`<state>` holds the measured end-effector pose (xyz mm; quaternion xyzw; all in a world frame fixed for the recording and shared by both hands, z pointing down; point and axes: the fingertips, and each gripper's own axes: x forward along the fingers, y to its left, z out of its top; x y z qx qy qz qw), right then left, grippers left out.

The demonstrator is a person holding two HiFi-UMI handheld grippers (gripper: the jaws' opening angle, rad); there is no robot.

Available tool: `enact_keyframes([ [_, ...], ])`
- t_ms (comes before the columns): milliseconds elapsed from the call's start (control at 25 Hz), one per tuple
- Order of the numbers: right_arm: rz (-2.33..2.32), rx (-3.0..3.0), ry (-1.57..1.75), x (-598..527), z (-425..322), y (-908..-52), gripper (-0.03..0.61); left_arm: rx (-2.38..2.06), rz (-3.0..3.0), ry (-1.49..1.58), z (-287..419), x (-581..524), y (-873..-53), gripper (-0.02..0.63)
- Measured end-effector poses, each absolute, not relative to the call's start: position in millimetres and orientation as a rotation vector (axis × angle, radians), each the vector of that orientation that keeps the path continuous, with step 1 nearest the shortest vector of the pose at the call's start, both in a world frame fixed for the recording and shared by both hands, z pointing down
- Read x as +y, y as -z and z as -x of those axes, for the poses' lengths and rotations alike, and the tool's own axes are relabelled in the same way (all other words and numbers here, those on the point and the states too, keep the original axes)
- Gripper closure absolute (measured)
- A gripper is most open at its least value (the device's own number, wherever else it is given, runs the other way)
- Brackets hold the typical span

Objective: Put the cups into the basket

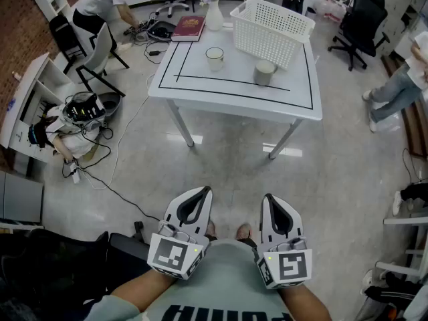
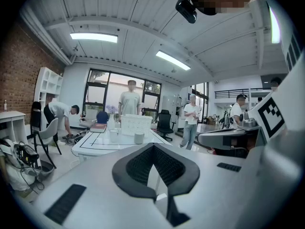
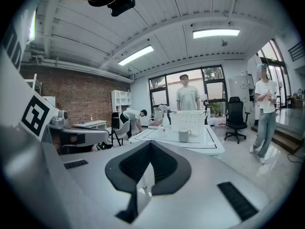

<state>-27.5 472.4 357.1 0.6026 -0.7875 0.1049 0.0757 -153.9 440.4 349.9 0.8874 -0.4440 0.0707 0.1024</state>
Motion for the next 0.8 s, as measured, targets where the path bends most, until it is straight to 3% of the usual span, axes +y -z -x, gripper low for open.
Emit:
enact_keyframes([
  [800,-1.842,-2.376,-0.359,466,43,-356,0.566,-1.284,-2.641,-0.168,170,435,-347,0.61],
])
